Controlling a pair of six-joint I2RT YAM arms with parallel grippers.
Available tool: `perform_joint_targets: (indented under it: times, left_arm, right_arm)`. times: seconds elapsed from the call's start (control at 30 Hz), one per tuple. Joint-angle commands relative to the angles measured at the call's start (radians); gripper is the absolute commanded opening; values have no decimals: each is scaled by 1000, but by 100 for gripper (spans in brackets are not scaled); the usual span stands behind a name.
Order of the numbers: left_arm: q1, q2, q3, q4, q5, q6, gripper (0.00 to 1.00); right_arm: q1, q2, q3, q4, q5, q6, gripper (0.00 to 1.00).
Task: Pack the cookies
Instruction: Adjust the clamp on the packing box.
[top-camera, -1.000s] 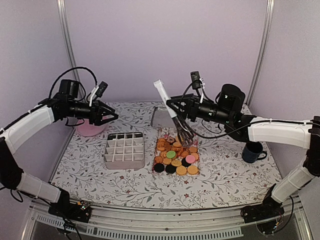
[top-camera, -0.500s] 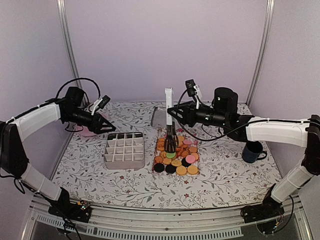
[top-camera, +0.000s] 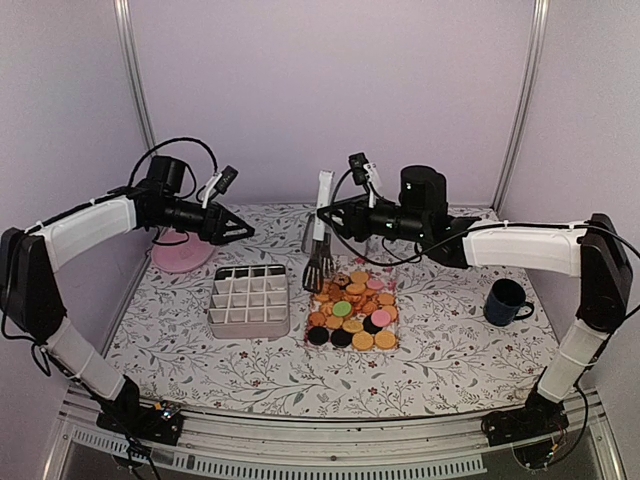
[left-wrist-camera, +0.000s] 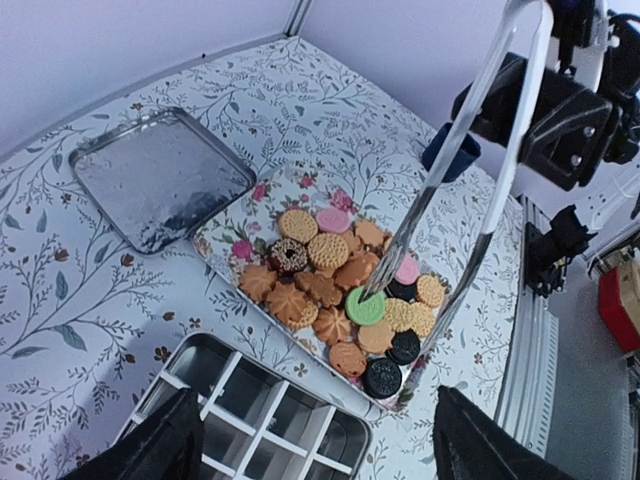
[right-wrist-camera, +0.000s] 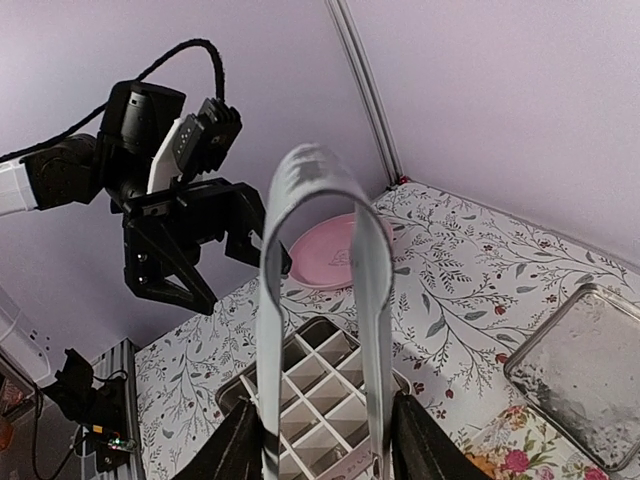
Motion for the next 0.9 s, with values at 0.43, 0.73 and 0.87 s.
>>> perform_joint_targets:
  times: [0.43,0.73,0.87]
  left_arm:
    - [-180,281,233,298,-119,-174,77]
    - [-220,275,196,308,-153,-142,76]
    - [-242,252,135,317,-147,-105,76]
  right_arm:
    - [60,162,133,-45,58,-51,45]
    - [87,186,153,-85,94,-88,45]
    - [88,190,155,-98,87,-86,45]
